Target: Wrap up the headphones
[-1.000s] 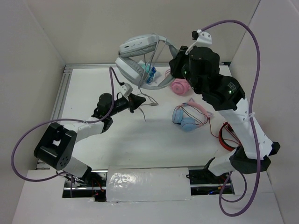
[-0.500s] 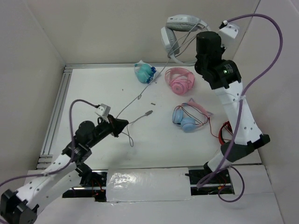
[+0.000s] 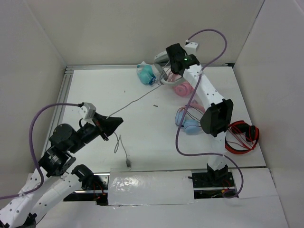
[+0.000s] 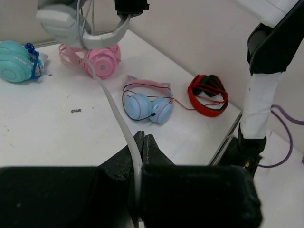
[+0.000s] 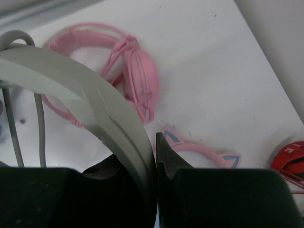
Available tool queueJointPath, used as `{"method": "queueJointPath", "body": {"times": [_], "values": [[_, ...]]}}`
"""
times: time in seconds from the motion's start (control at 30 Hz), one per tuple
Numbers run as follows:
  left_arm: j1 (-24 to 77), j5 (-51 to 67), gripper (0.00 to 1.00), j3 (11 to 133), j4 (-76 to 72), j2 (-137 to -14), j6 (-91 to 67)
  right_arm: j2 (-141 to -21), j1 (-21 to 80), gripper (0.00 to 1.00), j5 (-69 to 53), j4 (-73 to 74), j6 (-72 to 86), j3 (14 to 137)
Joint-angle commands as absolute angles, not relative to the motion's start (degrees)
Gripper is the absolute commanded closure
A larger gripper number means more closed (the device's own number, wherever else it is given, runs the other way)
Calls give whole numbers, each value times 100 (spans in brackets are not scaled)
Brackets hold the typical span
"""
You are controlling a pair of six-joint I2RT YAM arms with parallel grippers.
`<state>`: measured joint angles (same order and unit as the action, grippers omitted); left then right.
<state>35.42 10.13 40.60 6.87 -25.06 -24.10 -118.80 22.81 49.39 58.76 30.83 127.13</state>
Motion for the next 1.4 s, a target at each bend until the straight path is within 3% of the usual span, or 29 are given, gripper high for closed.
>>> {"method": "queueJointPath", "body": {"times": [0.0,0.17,0.37,0.5,0.57,0.8,1.1,1.17,1.2,1.3,1.37], "values": [[3568,1047,100,4885,387,-2943,-1813,-11664,2477,100,5458,4811,2604,12424],[3568,378,100,6054,281,-3768,-890,-11146,3066,100,4687,3019,302,10796],[3332,-448,100,6758,-182,-4973,260,-9820,3796,100,2297,1926,-1510,8469],[2185,662,100,7066,-246,-5798,54,-8556,4104,100,35,2100,-2126,7448],[1725,1237,100,7119,-194,-6081,-234,-8097,4139,100,-287,2092,-2223,7088],[870,3031,100,6873,-877,-7152,-606,-6742,4245,100,-3072,2715,-2645,6618],[1248,3946,100,5714,-2020,-7620,-896,-6266,4254,100,-3279,2030,-592,7599],[1414,4374,92,5336,-2460,-7603,-914,-6354,4263,100,-3392,2196,-28,7900],[1476,4516,79,5204,-2618,-7594,-966,-6407,4245,100,-3401,2223,304,8206],[1740,4825,54,4809,-3180,-7559,-1019,-6688,4236,100,-3568,2715,983,8856],[1880,4904,44,4685,-3331,-7524,-976,-6820,4263,100,-3420,2960,1142,9069]]}}
